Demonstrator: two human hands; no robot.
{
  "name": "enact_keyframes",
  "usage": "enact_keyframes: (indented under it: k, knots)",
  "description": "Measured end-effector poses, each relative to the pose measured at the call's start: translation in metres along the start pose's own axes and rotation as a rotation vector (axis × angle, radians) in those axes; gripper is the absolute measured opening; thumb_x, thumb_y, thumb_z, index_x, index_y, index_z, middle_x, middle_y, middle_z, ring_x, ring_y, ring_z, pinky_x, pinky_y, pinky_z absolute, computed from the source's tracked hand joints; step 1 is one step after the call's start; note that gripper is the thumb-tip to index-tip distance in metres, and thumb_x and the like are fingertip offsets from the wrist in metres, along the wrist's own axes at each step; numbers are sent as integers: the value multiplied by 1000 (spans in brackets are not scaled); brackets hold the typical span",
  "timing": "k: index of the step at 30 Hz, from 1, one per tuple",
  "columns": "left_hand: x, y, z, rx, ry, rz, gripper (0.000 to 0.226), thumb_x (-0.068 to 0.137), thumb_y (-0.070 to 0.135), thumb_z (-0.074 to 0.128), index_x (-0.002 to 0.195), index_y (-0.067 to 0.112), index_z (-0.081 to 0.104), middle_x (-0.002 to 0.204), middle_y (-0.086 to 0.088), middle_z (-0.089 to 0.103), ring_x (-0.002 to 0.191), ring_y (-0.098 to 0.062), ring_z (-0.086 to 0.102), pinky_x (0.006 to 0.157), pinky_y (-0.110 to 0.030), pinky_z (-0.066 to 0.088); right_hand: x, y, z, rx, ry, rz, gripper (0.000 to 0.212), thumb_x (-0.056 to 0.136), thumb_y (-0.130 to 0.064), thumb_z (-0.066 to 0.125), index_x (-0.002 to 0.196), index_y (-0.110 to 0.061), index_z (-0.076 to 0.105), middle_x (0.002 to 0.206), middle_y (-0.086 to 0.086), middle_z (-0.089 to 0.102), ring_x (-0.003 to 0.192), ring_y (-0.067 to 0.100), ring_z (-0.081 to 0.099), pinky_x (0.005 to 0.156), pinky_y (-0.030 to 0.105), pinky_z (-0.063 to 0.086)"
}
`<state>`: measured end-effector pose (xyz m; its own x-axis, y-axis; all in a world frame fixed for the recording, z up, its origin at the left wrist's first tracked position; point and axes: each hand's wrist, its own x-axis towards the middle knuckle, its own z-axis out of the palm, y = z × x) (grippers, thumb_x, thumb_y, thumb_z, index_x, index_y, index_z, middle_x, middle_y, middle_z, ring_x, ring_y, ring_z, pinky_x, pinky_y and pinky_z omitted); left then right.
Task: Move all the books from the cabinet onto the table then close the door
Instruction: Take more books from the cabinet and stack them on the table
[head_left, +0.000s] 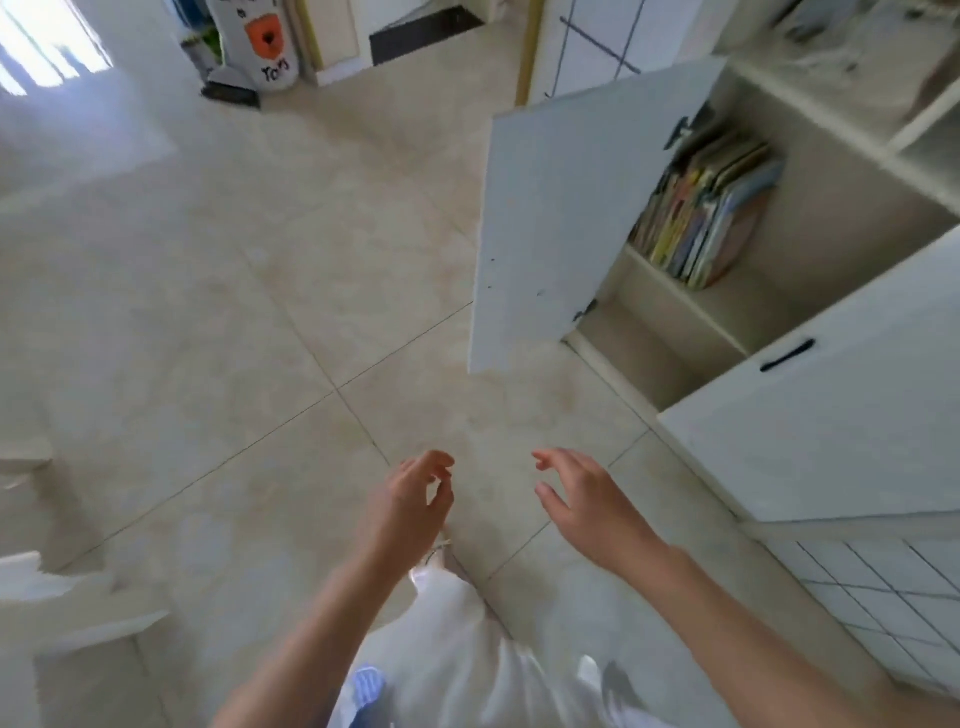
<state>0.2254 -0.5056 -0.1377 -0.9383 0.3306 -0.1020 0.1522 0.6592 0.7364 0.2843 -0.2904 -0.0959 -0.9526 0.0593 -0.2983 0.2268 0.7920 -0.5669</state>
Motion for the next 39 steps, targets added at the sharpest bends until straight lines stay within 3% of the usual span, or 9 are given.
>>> enact_keyframes:
  k: [10,16,20,23,29,34,39]
  knots:
    - [170,75,49,25,-252,160,22,88,13,61,107,24,62,89,14,66,88,-13,65,78,-33,54,68,70,-94,27,179,257,37,96,-22,47,132,-14,49,126,0,57,121,18,47,101,30,39]
    - [250,124,80,15,-369,274,21,90,14,59,110,22,62,94,10,68,91,-11,64,81,-29,52,95,94,-134,187,325,405,32,94,-25,54,126,-21,53,120,-10,57,117,9,50,99,22,36]
    - [287,153,106,17,-431,265,22,89,13,58,109,22,63,93,9,68,92,-13,64,82,-31,52,99,112,-151,205,352,431,34,93,-23,57,126,-23,54,123,-13,57,117,4,50,102,23,38]
    - [312,167,130,5,-468,243,19,88,14,59,104,23,65,91,9,68,90,-12,65,80,-33,54,112,139,-172,199,368,438,33,91,-18,59,123,-23,56,117,-13,60,115,6,53,95,15,35]
    - [359,198,180,-21,-483,112,17,91,18,58,104,26,64,89,16,63,86,-5,61,71,-19,45,170,197,-236,68,276,348,34,91,-16,58,125,-14,56,123,-1,60,117,12,52,93,14,33]
    - [393,227,227,-62,-436,90,18,89,11,60,105,17,66,88,10,64,85,-9,63,81,-21,48,224,253,-298,-30,154,257,36,94,-19,55,130,-17,52,131,1,55,122,18,50,102,36,44]
    - [423,251,274,-78,-410,33,24,87,8,59,108,19,64,96,11,63,88,-9,61,82,-18,45,280,302,-340,-133,59,209,45,92,-16,60,135,-20,47,130,-1,53,119,17,51,91,22,40]
